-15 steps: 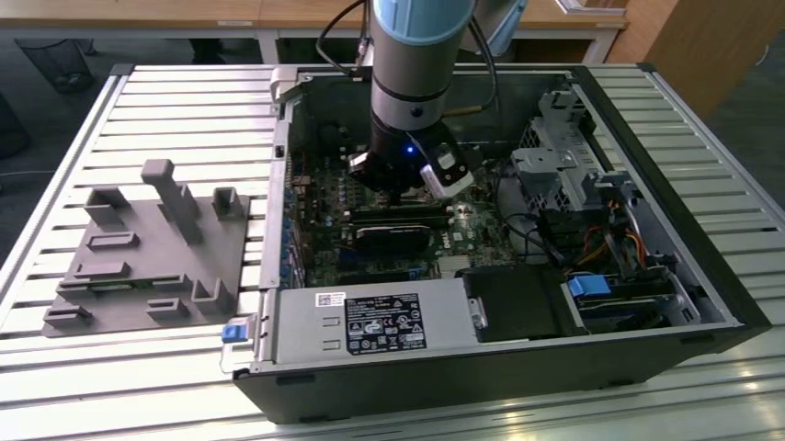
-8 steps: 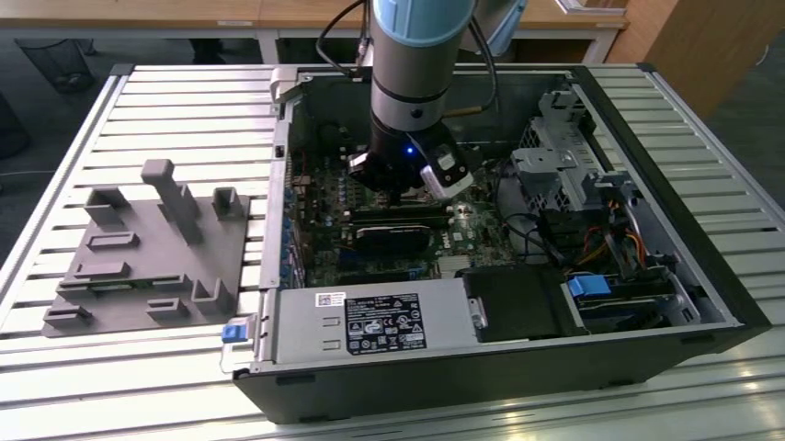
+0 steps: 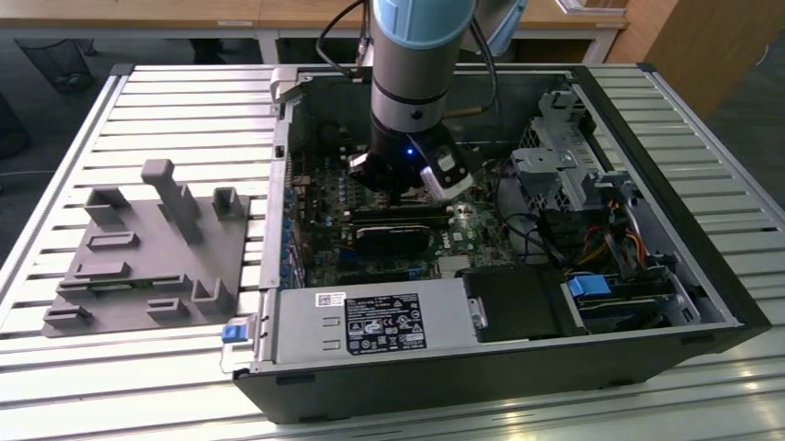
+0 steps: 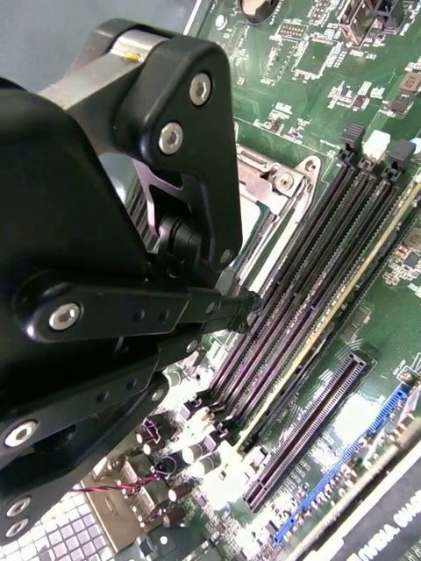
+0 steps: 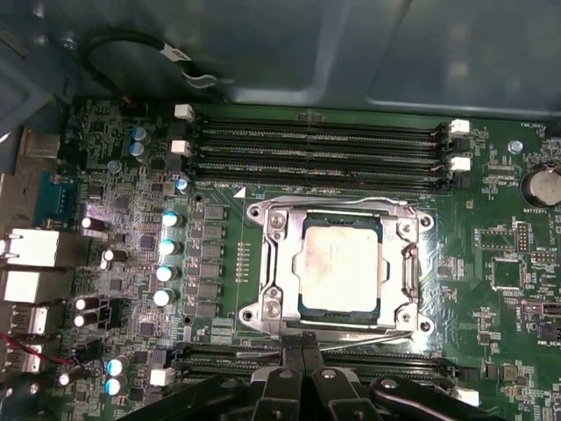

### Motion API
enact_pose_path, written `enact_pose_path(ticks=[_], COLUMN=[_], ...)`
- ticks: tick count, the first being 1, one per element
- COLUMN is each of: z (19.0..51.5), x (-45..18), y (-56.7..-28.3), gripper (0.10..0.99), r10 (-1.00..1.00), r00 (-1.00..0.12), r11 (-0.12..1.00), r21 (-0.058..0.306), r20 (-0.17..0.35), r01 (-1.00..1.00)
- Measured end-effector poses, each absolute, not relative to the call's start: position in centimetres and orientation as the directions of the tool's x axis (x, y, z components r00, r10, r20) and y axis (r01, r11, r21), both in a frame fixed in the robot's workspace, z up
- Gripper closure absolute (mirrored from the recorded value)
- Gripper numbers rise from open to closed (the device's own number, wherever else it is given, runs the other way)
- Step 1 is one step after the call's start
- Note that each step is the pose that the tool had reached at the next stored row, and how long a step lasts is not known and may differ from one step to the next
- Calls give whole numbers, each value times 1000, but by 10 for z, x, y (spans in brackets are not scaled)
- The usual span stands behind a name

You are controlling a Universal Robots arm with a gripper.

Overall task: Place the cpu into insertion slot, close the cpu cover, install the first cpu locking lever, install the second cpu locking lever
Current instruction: 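Install the second cpu locking lever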

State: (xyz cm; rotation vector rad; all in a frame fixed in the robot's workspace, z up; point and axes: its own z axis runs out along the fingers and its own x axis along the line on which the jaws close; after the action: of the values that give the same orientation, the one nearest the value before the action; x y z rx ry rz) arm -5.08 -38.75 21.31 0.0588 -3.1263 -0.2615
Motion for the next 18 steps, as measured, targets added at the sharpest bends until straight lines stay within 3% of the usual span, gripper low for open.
enact_pose_path(ticks=[7, 18], z=[212, 211], x=[-52, -55], y=[-395, -403], gripper=[980, 980], r10=[-38, -38], r00=[-999, -999], r11=[975, 970], r21=[219, 239], r20=[-1, -2], r01=[-37, -37])
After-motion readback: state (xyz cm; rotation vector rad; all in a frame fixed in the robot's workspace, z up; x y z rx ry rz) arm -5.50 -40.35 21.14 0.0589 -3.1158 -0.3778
